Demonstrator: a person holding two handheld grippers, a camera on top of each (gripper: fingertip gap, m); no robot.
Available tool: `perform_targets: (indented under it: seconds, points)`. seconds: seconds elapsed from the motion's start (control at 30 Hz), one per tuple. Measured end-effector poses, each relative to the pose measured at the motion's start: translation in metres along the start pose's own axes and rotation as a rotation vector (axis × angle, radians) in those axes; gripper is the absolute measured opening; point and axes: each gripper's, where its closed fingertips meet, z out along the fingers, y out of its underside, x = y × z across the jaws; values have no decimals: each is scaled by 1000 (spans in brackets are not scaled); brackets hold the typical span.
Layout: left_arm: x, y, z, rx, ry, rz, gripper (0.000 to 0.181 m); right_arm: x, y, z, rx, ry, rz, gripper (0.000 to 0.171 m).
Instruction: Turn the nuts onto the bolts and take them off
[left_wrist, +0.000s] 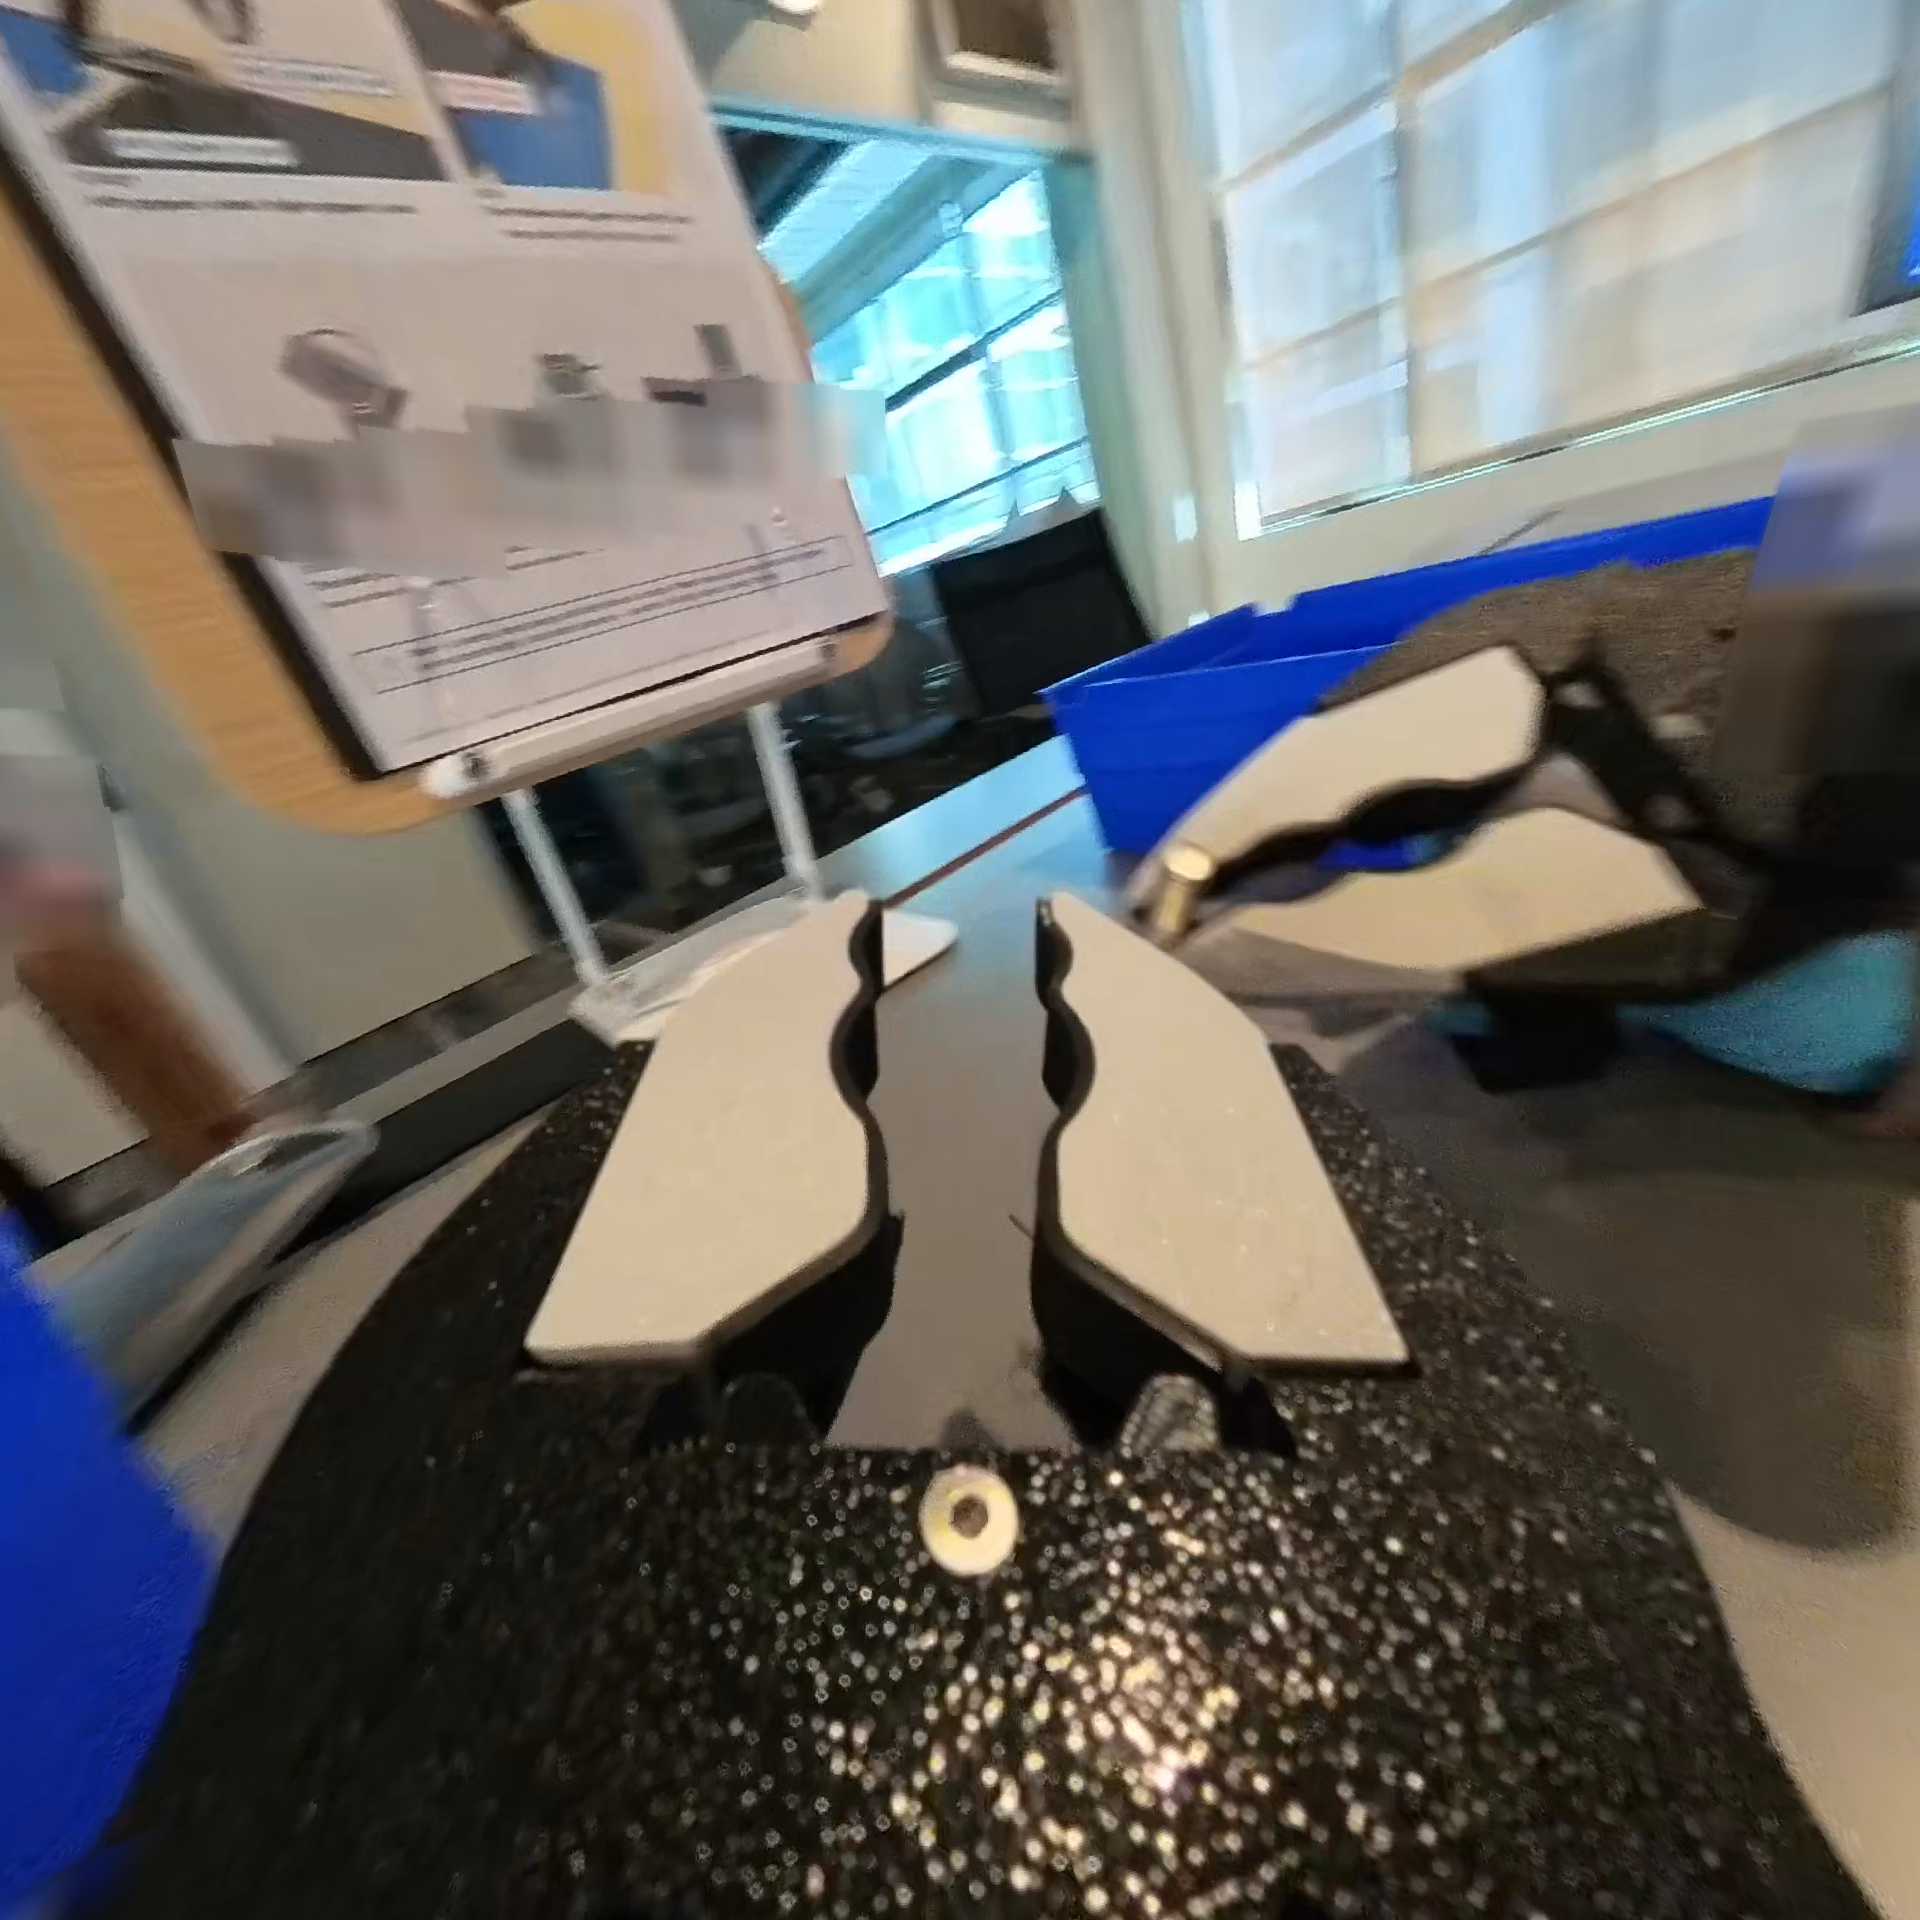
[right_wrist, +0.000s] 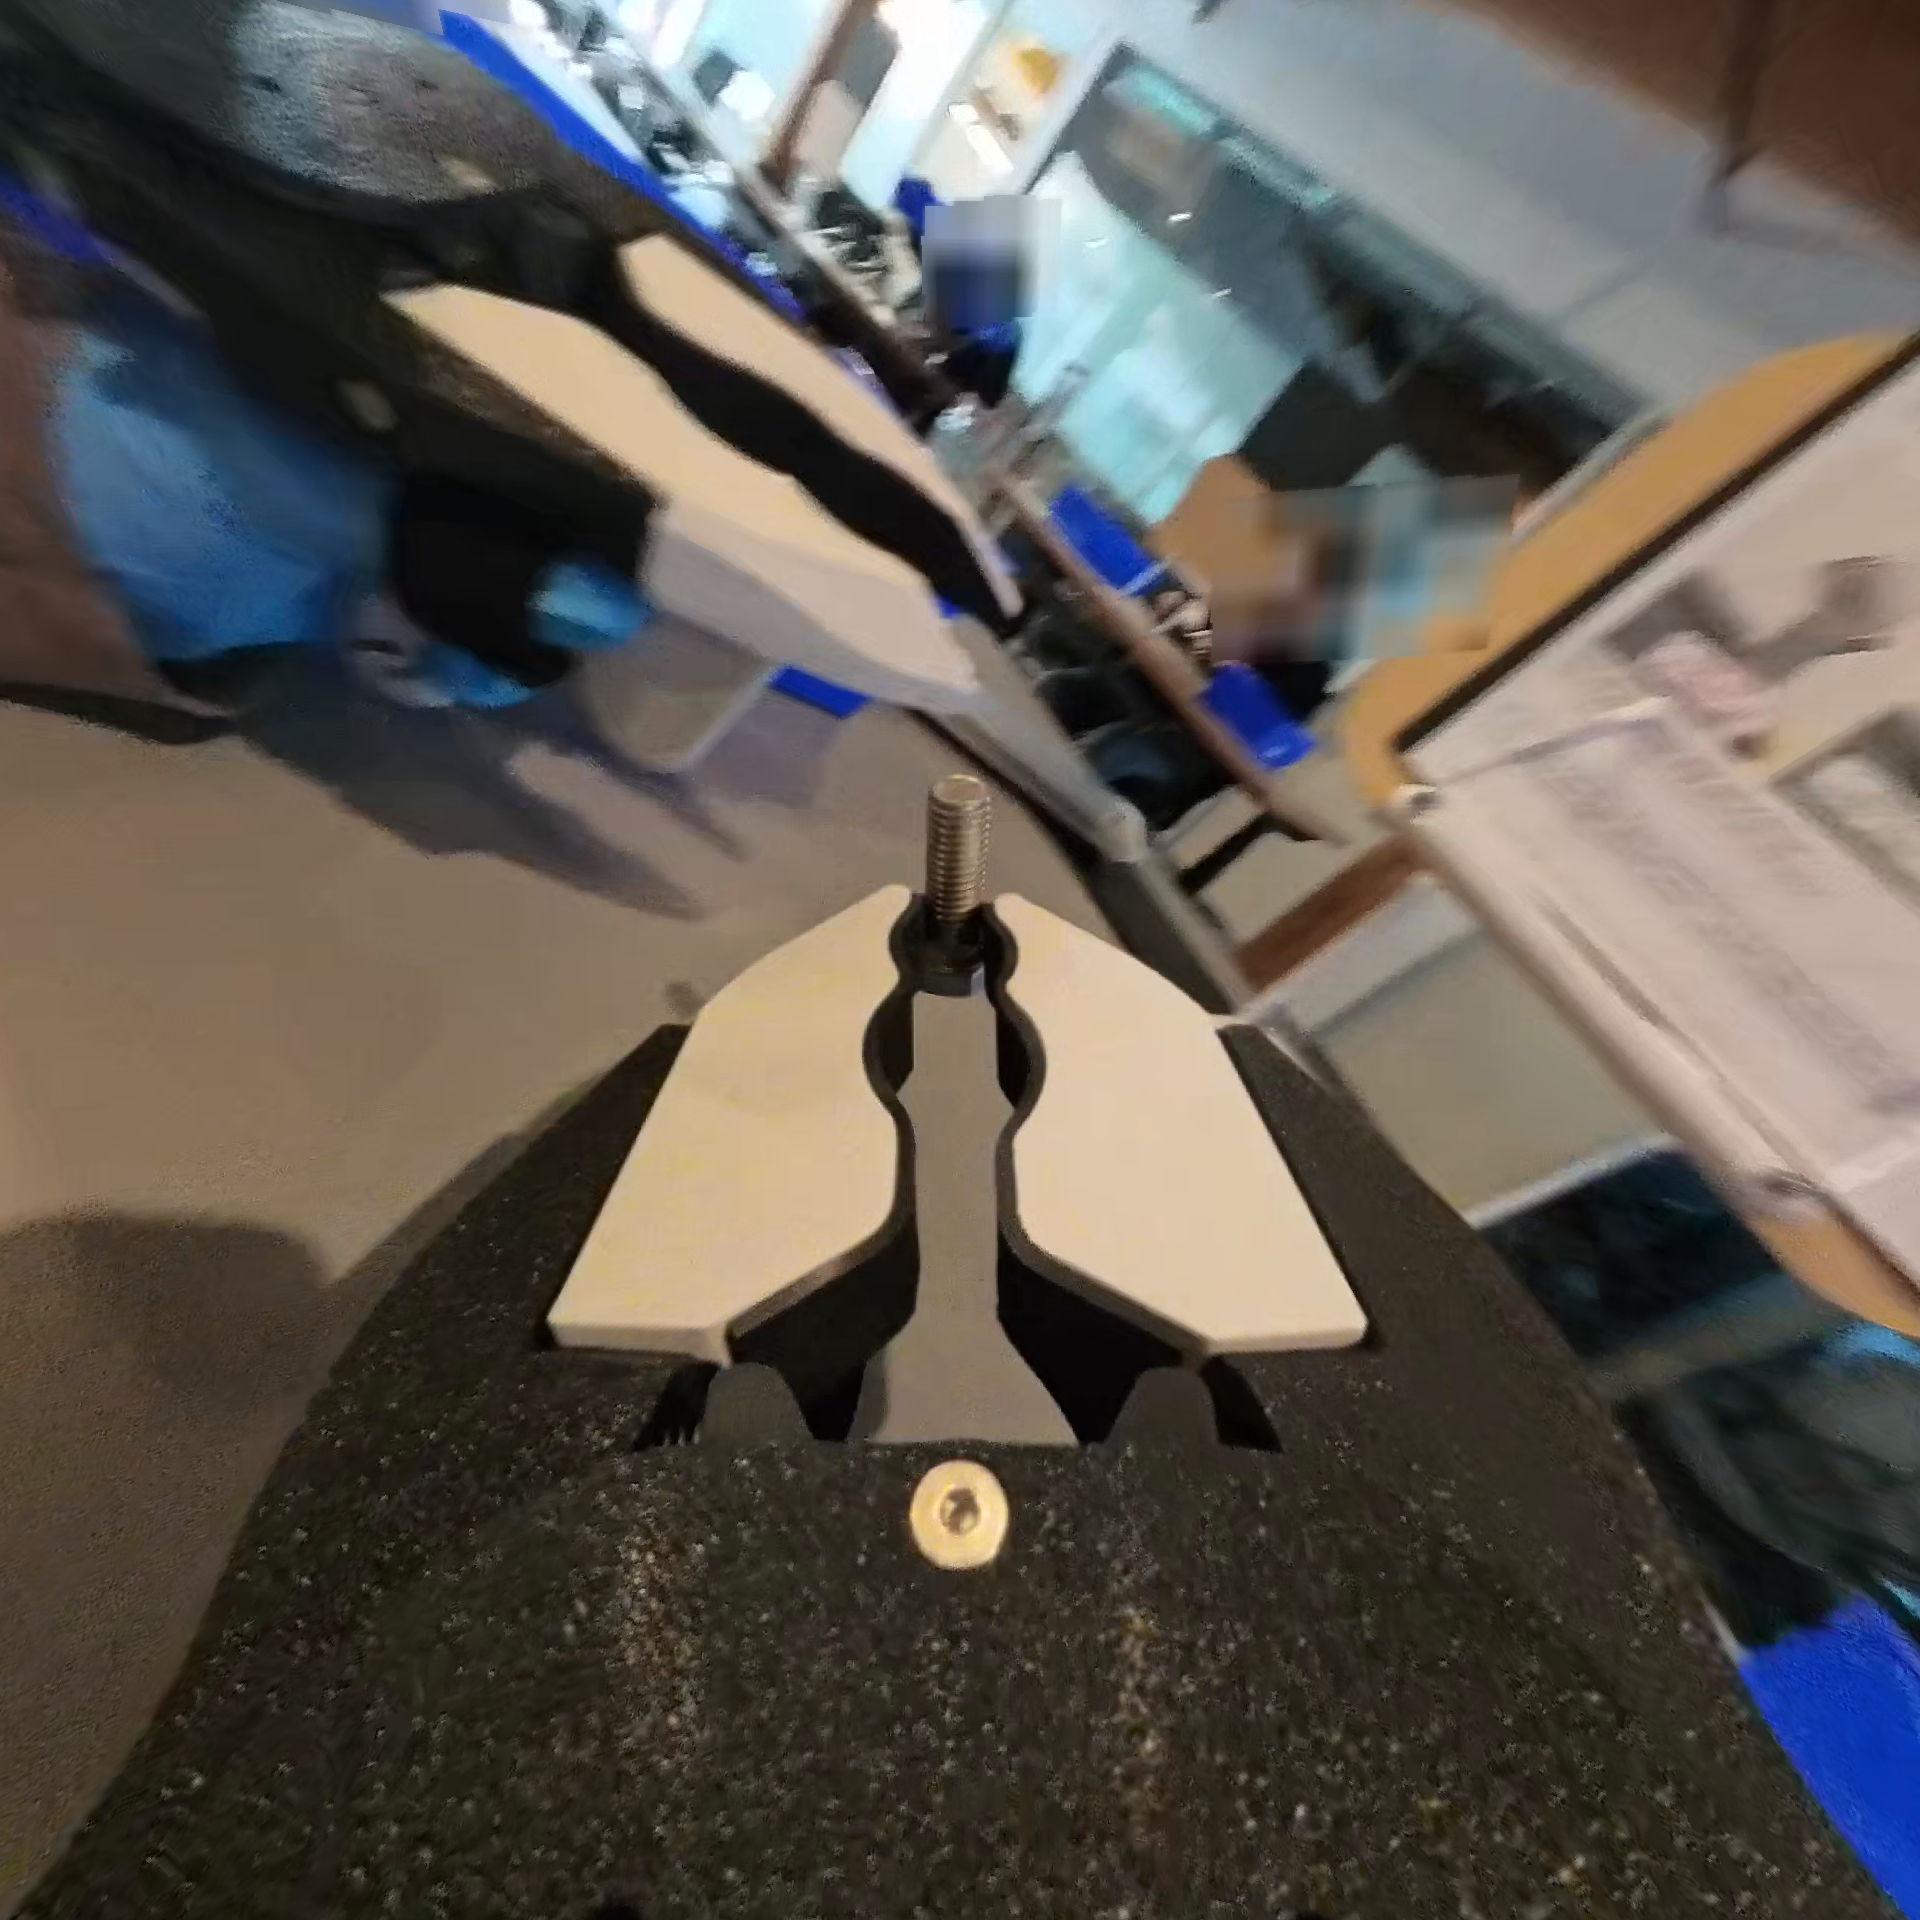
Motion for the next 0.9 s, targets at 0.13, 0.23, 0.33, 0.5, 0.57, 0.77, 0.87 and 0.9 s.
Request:
perform_targets:
  seconds: [0.13, 0.23, 0.33, 0.5, 0.57, 0.77, 0.87, 0.9]
  points:
    - [26, -4, 1, 36, 194, -84, 33, 12, -1, -8, 25, 74, -42, 10]
    - [40, -5, 1, 41, 290, -124, 41, 3, -5, -6, 46, 27, -32, 10]
    - [42, -7, 0, 55, 273, -65, 29, -8, -7, -3, 47, -23, -45, 10]
    - [53, -1, 0, 30, 310, 10, 15, -11, -11, -4, 68, -37, -28, 10]
    - [53, 0, 0, 28, 308, 22, 13, -11, -10, -4, 68, -45, -19, 10]
    - [50, 0, 1, 9, 289, 20, 9, -12, -12, -4, 93, -52, -19, 12]
    - [31, 9, 5, -73, 185, -3, 9, 5, -8, -3, 73, 50, 0, 58]
    - [23, 15, 6, -120, 149, -26, 9, 12, -5, -6, 60, 82, 10, 62]
